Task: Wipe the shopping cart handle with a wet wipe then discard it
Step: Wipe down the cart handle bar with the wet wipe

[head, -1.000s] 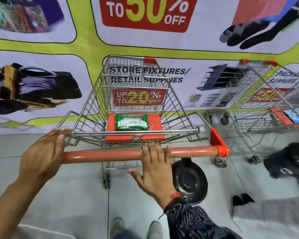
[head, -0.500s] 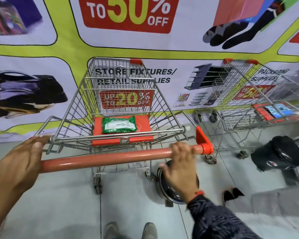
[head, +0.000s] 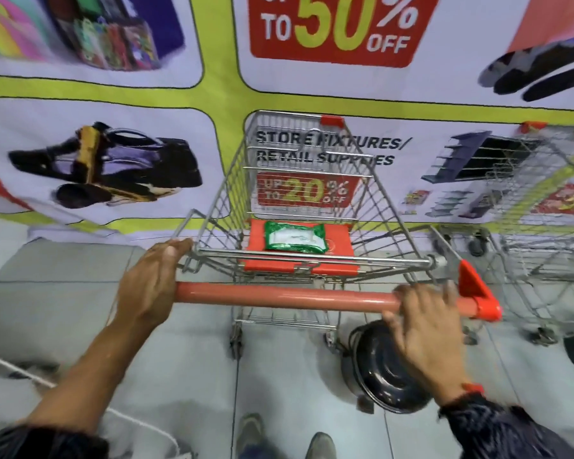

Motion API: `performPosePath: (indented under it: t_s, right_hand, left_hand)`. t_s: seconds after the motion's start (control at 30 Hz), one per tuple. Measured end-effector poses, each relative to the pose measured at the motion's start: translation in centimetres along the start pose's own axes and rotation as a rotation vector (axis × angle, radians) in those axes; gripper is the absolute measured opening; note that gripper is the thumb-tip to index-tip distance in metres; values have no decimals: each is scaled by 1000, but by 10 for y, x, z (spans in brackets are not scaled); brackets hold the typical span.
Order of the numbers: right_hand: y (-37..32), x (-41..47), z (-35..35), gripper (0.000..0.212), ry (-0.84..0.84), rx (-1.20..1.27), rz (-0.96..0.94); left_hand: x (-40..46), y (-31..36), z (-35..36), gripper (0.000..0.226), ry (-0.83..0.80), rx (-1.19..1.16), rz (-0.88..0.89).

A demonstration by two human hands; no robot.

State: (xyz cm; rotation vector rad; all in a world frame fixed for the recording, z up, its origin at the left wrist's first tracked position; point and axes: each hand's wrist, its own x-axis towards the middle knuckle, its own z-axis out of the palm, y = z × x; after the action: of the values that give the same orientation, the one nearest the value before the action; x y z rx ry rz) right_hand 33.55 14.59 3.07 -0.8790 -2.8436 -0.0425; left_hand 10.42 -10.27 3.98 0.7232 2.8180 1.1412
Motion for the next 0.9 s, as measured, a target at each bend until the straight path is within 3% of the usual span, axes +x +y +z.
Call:
performPosePath:
  t_s: [0.17, 0.3, 0.47, 0.67, 0.83, 0.9]
  right_hand:
    - [-129, 3, 11, 58, 8, -16, -261]
    - [-199, 11, 9, 67, -2, -66, -453]
    - [-244, 16, 9, 70, -3, -145, -589]
    - [-211, 15, 13, 80, 34, -197, -551]
    - [-115, 4, 17, 44, 83, -120, -391]
    - [-73, 0, 16, 49, 74, -88, -289]
  left_hand:
    - [3, -12, 0, 55, -1, -140, -46]
    - [5, -15, 0, 57, -53, -342, -125]
    - [4, -14, -2, 54, -61, -364, -134]
    - [-1, -7, -4, 53, -51, -70, 34]
    - [2, -8, -2, 50, -61, 203, 124]
    - [3, -8, -1, 54, -55, 270, 177]
